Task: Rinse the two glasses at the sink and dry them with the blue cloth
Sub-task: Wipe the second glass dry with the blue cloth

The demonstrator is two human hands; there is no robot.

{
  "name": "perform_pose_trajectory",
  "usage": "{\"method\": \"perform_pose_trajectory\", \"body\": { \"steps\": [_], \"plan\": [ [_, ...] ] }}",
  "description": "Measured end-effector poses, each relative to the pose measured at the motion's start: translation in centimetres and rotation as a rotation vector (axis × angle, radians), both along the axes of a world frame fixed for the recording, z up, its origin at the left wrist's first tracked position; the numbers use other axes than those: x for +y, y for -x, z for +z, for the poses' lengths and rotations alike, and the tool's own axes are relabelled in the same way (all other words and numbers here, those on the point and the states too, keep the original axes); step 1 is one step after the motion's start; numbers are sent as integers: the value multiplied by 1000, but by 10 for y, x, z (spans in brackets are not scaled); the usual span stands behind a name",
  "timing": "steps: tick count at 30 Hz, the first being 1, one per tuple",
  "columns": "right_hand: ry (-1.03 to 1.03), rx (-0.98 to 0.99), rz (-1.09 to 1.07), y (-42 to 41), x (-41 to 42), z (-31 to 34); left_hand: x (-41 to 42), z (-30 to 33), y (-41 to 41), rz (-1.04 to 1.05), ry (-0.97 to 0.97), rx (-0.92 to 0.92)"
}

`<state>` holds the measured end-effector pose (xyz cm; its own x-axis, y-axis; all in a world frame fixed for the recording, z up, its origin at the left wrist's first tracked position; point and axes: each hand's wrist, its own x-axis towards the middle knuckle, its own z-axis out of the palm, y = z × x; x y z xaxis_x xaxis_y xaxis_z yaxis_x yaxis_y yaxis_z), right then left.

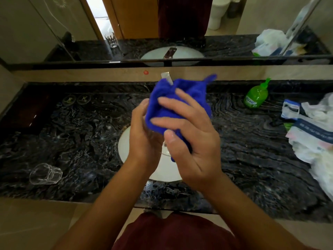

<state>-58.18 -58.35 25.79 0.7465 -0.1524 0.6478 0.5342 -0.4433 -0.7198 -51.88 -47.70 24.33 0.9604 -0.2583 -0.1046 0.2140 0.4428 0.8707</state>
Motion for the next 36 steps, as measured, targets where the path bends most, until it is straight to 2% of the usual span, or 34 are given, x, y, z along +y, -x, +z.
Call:
{"method": "perform_pose_trajectory", "body": {
  "steps": [5, 10, 13, 15, 17, 19, 22, 24, 27, 31, 34, 36],
  "plan": [
    [97, 108, 96, -14, -17, 24, 0, 0, 0, -66, 80, 30],
    [21, 189, -134, -19, 1, 25, -4, -1, 5, -78, 149, 38],
    [-57, 258, -173, -19, 5, 16, -3, 3, 3, -34, 70, 33],
    [-91, 310, -189, -17, 4, 6, -3, 2, 2, 26, -10, -41],
    [-254, 371, -153, -13, 3, -4, -3, 0, 2, 91, -88, -205],
    [-590, 484, -22, -11, 3, -10, -2, -3, 2, 123, -133, -349],
    [-1065, 669, 184, -10, 3, -13, -3, -7, 1, 126, -151, -473],
    [-1173, 681, 239, -9, 2, -14, -5, -9, 1, 137, -164, -552],
    [-1109, 623, 200, -8, -6, -16, -6, -14, 0, 170, -319, -678],
    [-982, 559, 105, -10, -20, -14, -1, -15, -2, 271, -738, -940],
    [-921, 568, 59, -11, -28, -11, 4, -10, -1, 146, -903, -1118],
    [-813, 593, 55, -10, -34, -9, 7, -7, -3, 12, -959, -1171]
  ]
}}
